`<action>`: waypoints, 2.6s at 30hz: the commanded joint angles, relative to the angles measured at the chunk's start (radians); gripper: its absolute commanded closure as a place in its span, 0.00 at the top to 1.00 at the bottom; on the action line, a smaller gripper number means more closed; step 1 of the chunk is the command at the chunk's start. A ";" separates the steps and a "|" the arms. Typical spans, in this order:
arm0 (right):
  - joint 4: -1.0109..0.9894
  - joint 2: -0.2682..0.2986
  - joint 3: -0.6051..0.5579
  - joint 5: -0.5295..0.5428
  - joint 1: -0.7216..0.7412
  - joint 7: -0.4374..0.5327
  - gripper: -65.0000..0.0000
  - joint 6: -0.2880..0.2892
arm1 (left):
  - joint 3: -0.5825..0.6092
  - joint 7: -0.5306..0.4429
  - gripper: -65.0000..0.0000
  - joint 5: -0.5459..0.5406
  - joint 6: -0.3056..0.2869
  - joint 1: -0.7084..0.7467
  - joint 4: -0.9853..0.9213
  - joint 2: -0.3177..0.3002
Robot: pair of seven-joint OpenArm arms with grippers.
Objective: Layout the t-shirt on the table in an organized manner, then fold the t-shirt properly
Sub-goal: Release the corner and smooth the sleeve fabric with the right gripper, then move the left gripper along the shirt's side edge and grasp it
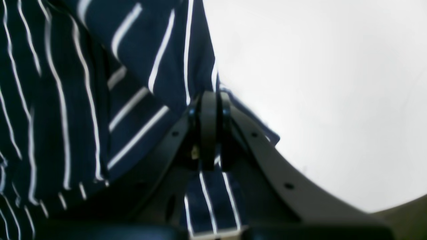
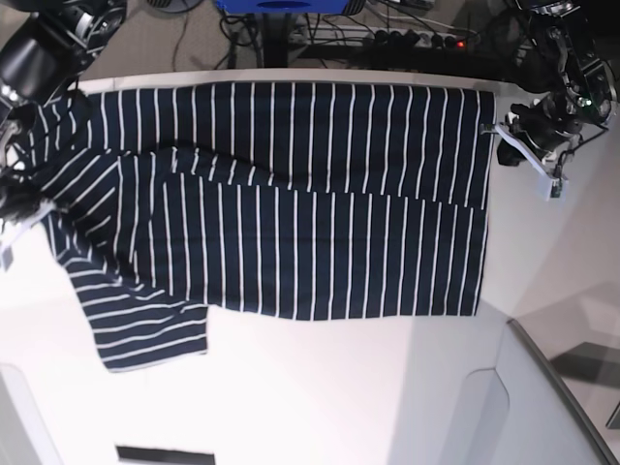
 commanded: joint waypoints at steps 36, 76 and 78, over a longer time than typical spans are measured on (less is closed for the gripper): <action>-0.855 0.239 -0.112 -0.007 0.399 0.384 0.58 -0.109 | -0.005 -0.094 0.00 -0.007 0.002 0.003 -0.036 -0.018; -0.474 0.181 -0.111 -0.002 0.373 0.153 0.00 -0.103 | 0.004 -0.094 0.02 0.127 0.002 -0.367 -0.378 -0.121; -0.474 0.175 -0.111 -0.002 0.373 0.153 0.00 -0.103 | 0.006 -0.094 0.23 0.137 0.002 -0.408 -0.412 -0.121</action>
